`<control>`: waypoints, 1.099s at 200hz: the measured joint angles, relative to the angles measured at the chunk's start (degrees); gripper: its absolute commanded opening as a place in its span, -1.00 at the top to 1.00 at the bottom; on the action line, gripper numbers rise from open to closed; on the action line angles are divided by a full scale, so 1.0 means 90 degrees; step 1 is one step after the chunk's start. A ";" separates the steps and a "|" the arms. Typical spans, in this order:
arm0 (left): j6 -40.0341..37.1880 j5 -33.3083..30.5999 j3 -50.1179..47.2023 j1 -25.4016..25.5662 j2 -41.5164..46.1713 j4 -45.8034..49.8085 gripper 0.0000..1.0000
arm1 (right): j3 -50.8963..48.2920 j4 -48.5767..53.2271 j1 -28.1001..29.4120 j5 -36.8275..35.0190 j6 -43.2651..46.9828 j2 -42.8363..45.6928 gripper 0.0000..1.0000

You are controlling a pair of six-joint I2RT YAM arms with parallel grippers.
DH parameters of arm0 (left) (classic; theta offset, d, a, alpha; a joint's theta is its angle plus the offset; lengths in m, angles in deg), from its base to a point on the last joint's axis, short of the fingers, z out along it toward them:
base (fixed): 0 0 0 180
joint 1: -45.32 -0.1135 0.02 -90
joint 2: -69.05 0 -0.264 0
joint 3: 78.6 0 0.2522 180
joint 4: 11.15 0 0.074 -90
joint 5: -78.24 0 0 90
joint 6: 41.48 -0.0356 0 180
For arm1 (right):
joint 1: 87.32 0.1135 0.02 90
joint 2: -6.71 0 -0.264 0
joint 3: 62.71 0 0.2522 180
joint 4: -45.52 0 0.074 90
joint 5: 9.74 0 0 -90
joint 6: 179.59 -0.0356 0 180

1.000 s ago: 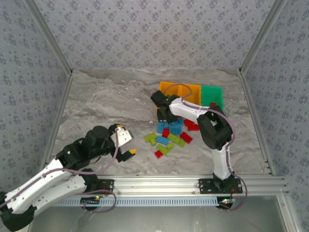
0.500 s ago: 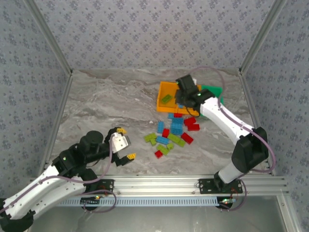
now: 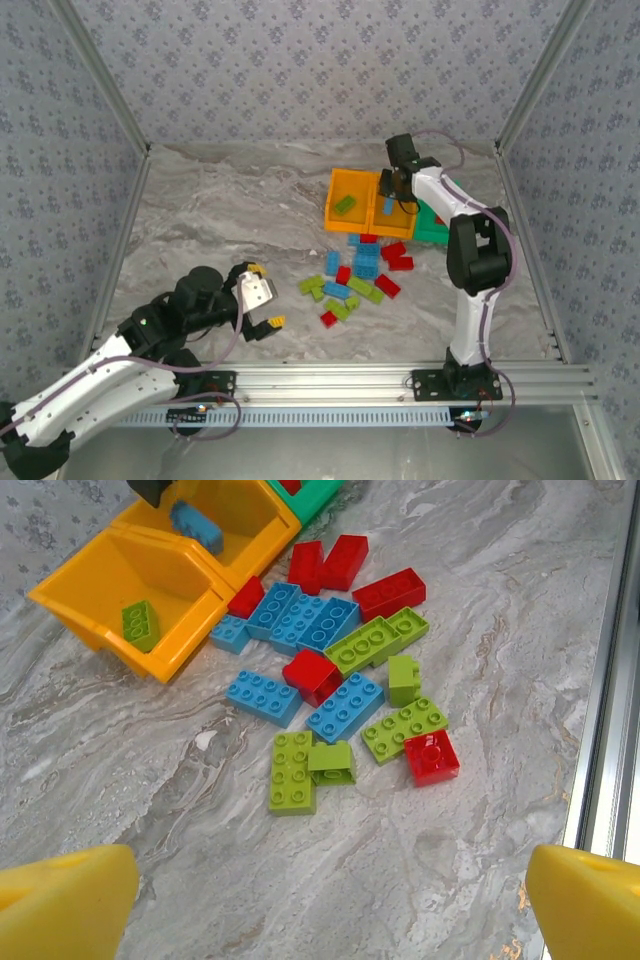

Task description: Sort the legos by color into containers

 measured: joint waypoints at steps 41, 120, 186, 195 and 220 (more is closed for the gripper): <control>0.0002 0.0007 0.0000 0.0000 -0.0090 -0.0002 -0.98 | -0.0721 0.0236 0.0039 -0.0007 0.0061 0.1569 0.14; -0.0073 0.0238 0.0000 -0.0024 -0.0512 -0.0002 -0.99 | -0.5144 0.0265 0.0347 0.0049 -0.0066 0.5642 -0.86; -0.0075 0.0316 0.0000 -0.0032 -0.0408 0.0000 -0.99 | -0.5134 -0.0163 0.0342 0.0721 0.0894 0.3568 -1.00; -0.0075 0.0316 0.0000 -0.0032 -0.0403 -0.0002 -0.98 | -0.5022 -0.0240 0.0316 0.0721 0.1013 0.3313 -0.95; -0.0078 0.0313 0.0000 -0.0032 -0.0403 0.0000 -0.99 | -0.4724 -0.0427 0.0221 0.0821 0.1205 0.2698 -0.82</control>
